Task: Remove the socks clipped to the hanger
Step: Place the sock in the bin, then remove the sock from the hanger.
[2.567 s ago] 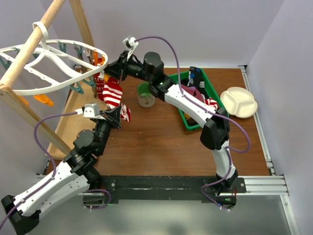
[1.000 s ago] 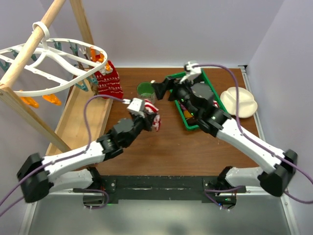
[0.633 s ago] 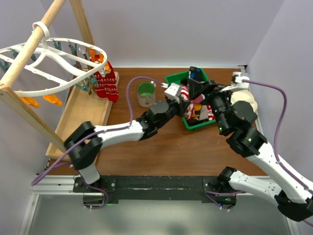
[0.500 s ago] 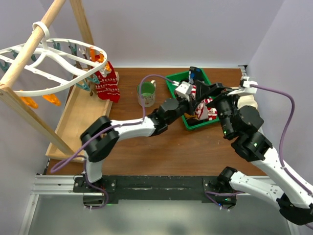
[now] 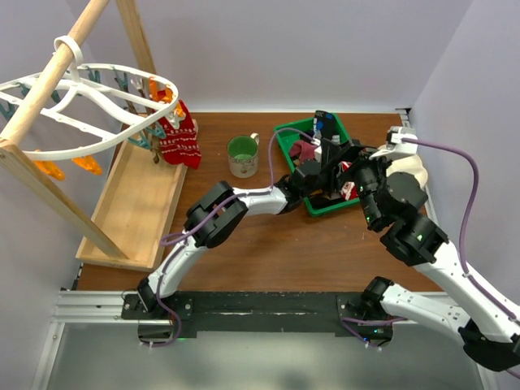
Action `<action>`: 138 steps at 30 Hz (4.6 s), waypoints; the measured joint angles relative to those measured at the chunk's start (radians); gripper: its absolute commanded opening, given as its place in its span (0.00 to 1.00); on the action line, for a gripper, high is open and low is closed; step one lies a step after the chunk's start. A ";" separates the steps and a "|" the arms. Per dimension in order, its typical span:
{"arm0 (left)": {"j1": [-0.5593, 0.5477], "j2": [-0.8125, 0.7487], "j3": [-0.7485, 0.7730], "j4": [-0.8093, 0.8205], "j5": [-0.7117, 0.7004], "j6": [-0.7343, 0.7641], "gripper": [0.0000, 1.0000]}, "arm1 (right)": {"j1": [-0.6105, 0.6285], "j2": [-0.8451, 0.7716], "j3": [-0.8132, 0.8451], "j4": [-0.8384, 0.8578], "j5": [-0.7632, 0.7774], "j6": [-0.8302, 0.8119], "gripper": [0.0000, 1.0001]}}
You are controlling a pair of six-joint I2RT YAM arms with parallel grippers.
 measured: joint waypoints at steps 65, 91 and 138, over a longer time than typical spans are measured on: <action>0.181 -1.629 -1.149 -0.974 -0.664 -0.416 0.64 | -0.075 1.427 0.828 0.427 -1.076 -0.028 0.89; 0.187 -1.828 -1.015 -1.121 -0.715 -0.271 0.62 | -0.029 1.577 0.999 0.453 -1.051 -0.007 0.00; 0.204 -1.749 -1.000 -0.854 -0.606 -0.062 0.78 | -0.026 0.858 0.332 0.305 -1.132 -0.041 0.00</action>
